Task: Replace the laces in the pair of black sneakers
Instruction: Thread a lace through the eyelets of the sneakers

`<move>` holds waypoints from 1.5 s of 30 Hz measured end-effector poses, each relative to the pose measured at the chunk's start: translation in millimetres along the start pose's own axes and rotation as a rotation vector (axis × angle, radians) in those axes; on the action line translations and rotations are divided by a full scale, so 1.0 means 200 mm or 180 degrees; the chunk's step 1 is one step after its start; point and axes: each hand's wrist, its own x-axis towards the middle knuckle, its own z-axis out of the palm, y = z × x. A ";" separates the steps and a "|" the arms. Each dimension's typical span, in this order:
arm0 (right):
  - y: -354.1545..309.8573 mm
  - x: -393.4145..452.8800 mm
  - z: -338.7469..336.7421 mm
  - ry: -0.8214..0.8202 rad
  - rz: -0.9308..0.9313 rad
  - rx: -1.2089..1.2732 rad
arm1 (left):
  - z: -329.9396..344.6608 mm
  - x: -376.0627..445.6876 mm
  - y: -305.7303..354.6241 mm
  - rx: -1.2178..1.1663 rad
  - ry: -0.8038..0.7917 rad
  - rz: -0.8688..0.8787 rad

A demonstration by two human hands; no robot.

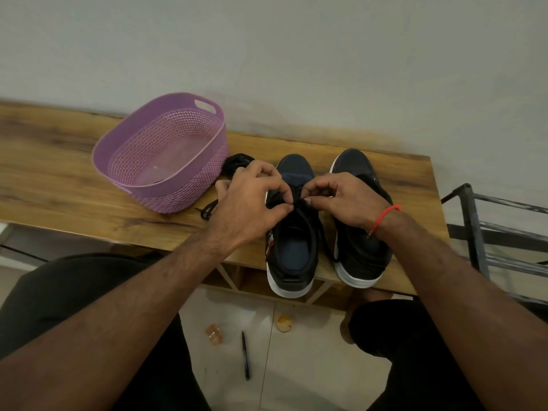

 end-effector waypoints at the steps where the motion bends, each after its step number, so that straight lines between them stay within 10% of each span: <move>1: 0.00 0.00 0.00 0.0009 0.0054 0.0075 | 0.00 0.00 0.00 0.0050 0.0008 -0.0025; 45: -0.01 -0.02 0.00 0.0077 0.0364 0.0673 | 0.07 -0.05 0.00 0.0704 0.0419 0.0487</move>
